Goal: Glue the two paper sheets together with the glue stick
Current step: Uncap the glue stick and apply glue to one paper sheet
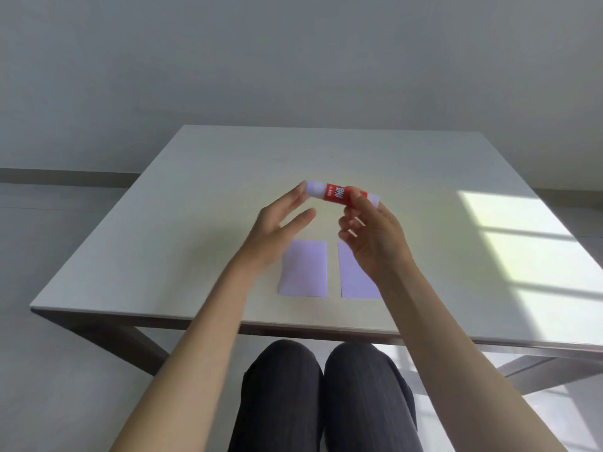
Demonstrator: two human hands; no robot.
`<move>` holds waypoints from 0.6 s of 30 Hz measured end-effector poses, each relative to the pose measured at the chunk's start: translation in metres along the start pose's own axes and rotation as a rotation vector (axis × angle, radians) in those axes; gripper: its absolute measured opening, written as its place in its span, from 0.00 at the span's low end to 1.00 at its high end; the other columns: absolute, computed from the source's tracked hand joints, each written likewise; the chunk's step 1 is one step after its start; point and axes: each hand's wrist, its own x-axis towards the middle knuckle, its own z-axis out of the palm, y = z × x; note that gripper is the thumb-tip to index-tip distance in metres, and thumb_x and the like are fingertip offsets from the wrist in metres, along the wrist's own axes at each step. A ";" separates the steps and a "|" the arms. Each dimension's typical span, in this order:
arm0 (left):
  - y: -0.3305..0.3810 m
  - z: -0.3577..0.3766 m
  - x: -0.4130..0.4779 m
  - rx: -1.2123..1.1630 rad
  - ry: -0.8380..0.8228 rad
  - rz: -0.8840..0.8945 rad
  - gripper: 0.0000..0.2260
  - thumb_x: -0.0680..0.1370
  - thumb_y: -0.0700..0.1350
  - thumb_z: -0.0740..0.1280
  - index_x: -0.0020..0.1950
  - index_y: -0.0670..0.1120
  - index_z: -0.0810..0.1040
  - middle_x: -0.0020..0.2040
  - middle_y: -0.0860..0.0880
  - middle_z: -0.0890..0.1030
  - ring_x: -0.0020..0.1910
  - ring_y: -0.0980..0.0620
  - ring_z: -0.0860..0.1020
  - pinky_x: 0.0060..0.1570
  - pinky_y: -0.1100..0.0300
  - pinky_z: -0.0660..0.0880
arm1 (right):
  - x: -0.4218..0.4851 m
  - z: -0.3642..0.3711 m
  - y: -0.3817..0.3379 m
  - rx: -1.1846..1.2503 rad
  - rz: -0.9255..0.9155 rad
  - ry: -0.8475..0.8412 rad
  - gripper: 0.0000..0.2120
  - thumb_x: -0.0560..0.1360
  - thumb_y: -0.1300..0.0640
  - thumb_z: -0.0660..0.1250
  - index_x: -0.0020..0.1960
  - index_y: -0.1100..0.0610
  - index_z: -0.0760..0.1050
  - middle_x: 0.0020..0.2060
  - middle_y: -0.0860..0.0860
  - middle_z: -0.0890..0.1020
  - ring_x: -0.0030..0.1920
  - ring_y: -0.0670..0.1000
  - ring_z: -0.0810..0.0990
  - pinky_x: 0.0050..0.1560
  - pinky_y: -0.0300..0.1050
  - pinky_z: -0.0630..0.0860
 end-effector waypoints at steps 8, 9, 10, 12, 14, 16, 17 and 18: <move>-0.033 -0.043 -0.029 0.715 -0.340 -0.250 0.38 0.72 0.53 0.71 0.76 0.55 0.53 0.78 0.54 0.56 0.77 0.57 0.51 0.76 0.53 0.47 | 0.007 -0.013 0.019 -0.503 -0.005 0.138 0.08 0.76 0.57 0.63 0.42 0.60 0.72 0.35 0.60 0.79 0.23 0.50 0.75 0.25 0.41 0.74; -0.036 -0.039 -0.028 0.778 -0.358 -0.239 0.40 0.71 0.55 0.71 0.77 0.56 0.51 0.79 0.54 0.54 0.77 0.56 0.47 0.76 0.49 0.43 | 0.006 -0.008 0.025 -0.567 -0.048 0.123 0.07 0.76 0.58 0.63 0.42 0.62 0.72 0.35 0.60 0.80 0.23 0.51 0.76 0.25 0.42 0.75; -0.038 -0.036 -0.027 0.824 -0.371 -0.226 0.42 0.71 0.56 0.70 0.77 0.56 0.49 0.79 0.55 0.52 0.77 0.56 0.45 0.76 0.48 0.39 | 0.006 -0.004 0.031 -0.636 -0.096 0.112 0.08 0.75 0.58 0.63 0.43 0.63 0.72 0.36 0.61 0.80 0.25 0.52 0.78 0.27 0.44 0.76; -0.041 -0.031 -0.026 0.833 -0.367 -0.227 0.45 0.70 0.57 0.70 0.77 0.53 0.43 0.78 0.57 0.52 0.77 0.55 0.43 0.75 0.50 0.36 | 0.006 0.002 0.037 -0.770 -0.186 0.077 0.07 0.74 0.59 0.62 0.44 0.64 0.73 0.35 0.60 0.82 0.27 0.52 0.79 0.31 0.46 0.79; -0.044 -0.030 -0.025 0.772 -0.346 -0.245 0.50 0.70 0.58 0.70 0.76 0.51 0.35 0.77 0.61 0.55 0.77 0.54 0.43 0.74 0.52 0.35 | 0.007 0.004 0.042 -0.915 -0.266 0.009 0.05 0.74 0.60 0.63 0.44 0.62 0.73 0.35 0.61 0.83 0.30 0.55 0.81 0.35 0.48 0.79; -0.048 -0.031 -0.024 0.750 -0.333 -0.262 0.54 0.68 0.60 0.71 0.74 0.51 0.30 0.76 0.66 0.55 0.77 0.51 0.41 0.75 0.49 0.36 | 0.007 0.003 0.046 -1.092 -0.330 -0.058 0.03 0.74 0.60 0.64 0.46 0.60 0.73 0.36 0.61 0.82 0.34 0.58 0.82 0.38 0.49 0.77; -0.048 -0.031 -0.025 0.745 -0.323 -0.282 0.56 0.67 0.61 0.71 0.74 0.51 0.29 0.74 0.70 0.54 0.77 0.48 0.39 0.75 0.47 0.37 | 0.005 0.002 0.049 -1.163 -0.362 -0.088 0.03 0.73 0.61 0.64 0.47 0.59 0.73 0.36 0.60 0.82 0.35 0.57 0.81 0.39 0.49 0.77; -0.048 -0.032 -0.025 0.735 -0.310 -0.297 0.56 0.66 0.62 0.71 0.73 0.54 0.28 0.71 0.75 0.52 0.77 0.46 0.38 0.75 0.47 0.37 | 0.002 0.002 0.052 -1.211 -0.395 -0.120 0.04 0.72 0.62 0.65 0.47 0.59 0.74 0.36 0.58 0.82 0.35 0.56 0.80 0.40 0.49 0.76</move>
